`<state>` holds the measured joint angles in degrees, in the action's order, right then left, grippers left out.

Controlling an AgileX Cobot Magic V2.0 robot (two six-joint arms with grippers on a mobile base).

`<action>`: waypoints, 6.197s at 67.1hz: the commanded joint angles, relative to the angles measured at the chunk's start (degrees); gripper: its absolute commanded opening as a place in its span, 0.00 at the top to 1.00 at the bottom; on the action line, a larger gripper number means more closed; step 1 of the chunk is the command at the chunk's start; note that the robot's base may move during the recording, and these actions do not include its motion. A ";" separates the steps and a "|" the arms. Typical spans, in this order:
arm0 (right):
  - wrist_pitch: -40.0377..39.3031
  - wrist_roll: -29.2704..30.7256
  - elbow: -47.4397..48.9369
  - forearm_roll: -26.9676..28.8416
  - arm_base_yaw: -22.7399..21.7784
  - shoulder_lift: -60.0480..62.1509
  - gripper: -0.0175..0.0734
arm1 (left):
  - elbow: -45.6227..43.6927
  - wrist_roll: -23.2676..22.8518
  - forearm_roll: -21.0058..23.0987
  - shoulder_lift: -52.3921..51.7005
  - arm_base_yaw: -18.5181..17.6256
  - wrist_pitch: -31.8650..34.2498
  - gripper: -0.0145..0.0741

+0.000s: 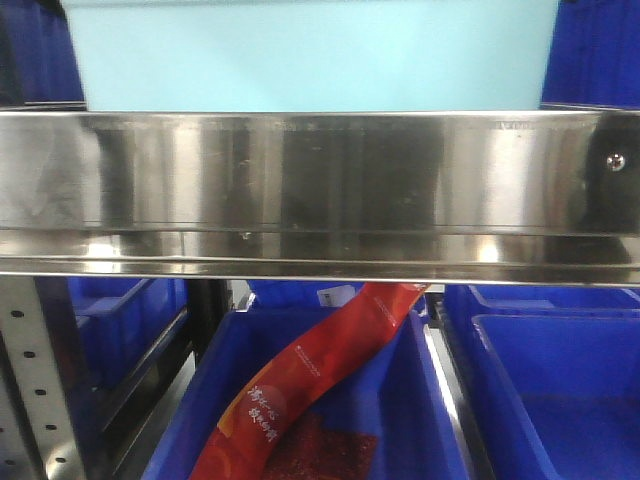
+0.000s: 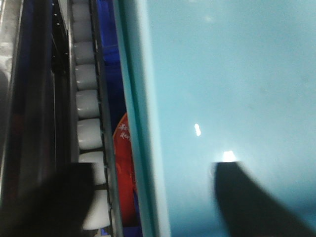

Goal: Move two blue bins to right shelf middle
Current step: 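Lower the teal bin onto the upper shelf with both grippers, then open both grippers and pull them back from the teal bin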

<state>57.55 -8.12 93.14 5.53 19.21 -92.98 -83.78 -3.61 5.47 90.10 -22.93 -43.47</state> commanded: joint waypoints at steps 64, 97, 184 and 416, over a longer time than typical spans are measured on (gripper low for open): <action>-15.85 0.00 -28.22 -11.60 -3.07 26.00 0.99 | 21.97 0.34 -3.41 -32.46 6.38 3.11 0.96; -38.91 0.00 -62.91 -11.79 -3.07 53.56 0.99 | 55.55 0.34 -3.68 -63.49 6.38 25.68 0.96; -41.77 0.00 -74.52 -11.92 -3.07 90.38 0.99 | 62.34 0.34 -3.68 -80.51 6.38 26.51 0.96; -55.05 14.78 -93.14 1.17 -20.68 92.98 0.99 | 83.78 6.80 -3.74 -90.10 14.94 40.65 0.96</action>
<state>3.86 6.56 0.05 6.52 -1.11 -0.18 0.13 3.05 1.83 0.30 -8.08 -3.93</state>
